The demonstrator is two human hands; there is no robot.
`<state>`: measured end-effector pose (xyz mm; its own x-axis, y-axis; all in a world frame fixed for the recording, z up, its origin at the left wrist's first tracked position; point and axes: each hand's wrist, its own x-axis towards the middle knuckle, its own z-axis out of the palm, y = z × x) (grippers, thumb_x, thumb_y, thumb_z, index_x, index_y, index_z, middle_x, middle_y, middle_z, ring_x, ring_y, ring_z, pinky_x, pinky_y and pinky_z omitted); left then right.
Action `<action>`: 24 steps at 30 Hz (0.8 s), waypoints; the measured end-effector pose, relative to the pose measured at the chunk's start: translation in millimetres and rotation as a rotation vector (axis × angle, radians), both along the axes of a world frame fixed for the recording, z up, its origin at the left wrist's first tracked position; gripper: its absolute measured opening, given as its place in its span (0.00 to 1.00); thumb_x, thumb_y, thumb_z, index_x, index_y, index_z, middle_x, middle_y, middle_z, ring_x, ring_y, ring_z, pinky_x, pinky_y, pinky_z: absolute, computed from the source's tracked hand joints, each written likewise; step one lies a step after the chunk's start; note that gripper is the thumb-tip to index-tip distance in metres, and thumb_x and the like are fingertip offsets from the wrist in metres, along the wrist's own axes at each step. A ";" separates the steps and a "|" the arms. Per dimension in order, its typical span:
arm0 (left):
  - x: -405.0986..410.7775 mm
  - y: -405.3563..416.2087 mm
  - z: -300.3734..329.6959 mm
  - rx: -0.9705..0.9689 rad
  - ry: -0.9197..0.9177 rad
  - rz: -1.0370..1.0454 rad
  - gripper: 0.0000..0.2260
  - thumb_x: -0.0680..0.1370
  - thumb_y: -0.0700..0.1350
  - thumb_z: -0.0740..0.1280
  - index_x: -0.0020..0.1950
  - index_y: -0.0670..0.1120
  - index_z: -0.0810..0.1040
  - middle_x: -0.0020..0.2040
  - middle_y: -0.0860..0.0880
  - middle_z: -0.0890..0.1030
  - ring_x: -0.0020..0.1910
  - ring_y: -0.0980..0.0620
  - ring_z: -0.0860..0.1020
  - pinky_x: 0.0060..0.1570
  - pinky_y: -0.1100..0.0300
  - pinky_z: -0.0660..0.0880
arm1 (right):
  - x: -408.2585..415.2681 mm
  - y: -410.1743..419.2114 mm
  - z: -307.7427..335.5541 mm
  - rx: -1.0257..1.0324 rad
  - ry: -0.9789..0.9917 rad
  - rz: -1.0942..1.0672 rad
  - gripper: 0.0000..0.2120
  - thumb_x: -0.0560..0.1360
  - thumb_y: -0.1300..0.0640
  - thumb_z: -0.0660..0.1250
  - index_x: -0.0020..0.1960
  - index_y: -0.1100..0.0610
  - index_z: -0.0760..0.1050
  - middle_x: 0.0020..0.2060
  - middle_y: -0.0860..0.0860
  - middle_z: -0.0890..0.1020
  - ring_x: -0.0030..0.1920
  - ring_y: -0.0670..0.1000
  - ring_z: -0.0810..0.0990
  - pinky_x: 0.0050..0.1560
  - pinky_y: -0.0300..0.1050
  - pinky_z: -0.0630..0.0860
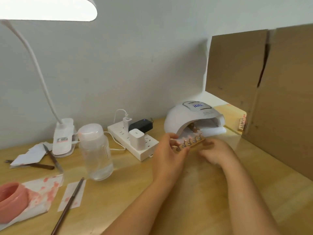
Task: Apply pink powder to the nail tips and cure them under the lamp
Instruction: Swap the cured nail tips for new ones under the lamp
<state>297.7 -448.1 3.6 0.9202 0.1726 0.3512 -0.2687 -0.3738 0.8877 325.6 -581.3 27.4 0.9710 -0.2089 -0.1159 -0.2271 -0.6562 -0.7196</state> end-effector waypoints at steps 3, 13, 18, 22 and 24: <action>16.5 -9.7 -0.8 0.065 -0.045 -0.001 0.13 0.71 0.45 0.72 0.49 0.55 0.70 0.39 0.61 0.74 0.44 0.59 0.72 0.41 0.66 0.69 | 6.4 1.6 -14.1 -0.078 -0.149 -0.254 0.18 0.75 0.59 0.61 0.65 0.55 0.70 0.59 0.55 0.76 0.59 0.57 0.75 0.53 0.46 0.70; 27.8 -0.9 -9.5 0.120 -0.079 0.034 0.12 0.70 0.45 0.72 0.47 0.53 0.71 0.40 0.59 0.74 0.41 0.60 0.72 0.36 0.71 0.66 | 61.1 -9.9 -15.5 -0.177 -0.384 -0.181 0.12 0.76 0.50 0.64 0.56 0.54 0.78 0.52 0.53 0.80 0.54 0.55 0.76 0.49 0.45 0.68; 27.2 -3.6 -11.0 0.090 -0.024 0.039 0.13 0.70 0.48 0.72 0.42 0.59 0.67 0.41 0.59 0.74 0.43 0.60 0.74 0.35 0.70 0.67 | 82.2 -12.0 -13.2 -0.181 -0.240 -0.076 0.20 0.70 0.43 0.70 0.54 0.57 0.78 0.44 0.51 0.78 0.48 0.52 0.76 0.43 0.41 0.67; 27.0 -3.9 -10.3 0.083 -0.012 0.053 0.13 0.70 0.47 0.72 0.42 0.58 0.68 0.40 0.59 0.74 0.41 0.59 0.75 0.32 0.71 0.67 | 81.0 -15.4 -11.0 -0.252 -0.315 -0.036 0.15 0.71 0.50 0.70 0.42 0.63 0.78 0.39 0.56 0.81 0.47 0.58 0.79 0.38 0.43 0.70; 26.5 -5.0 -9.4 0.081 -0.016 0.058 0.12 0.70 0.47 0.72 0.44 0.57 0.69 0.39 0.59 0.74 0.40 0.61 0.75 0.33 0.71 0.67 | 72.9 -20.6 -8.8 -0.301 -0.345 -0.022 0.15 0.70 0.51 0.71 0.42 0.65 0.78 0.37 0.57 0.81 0.45 0.58 0.79 0.33 0.42 0.65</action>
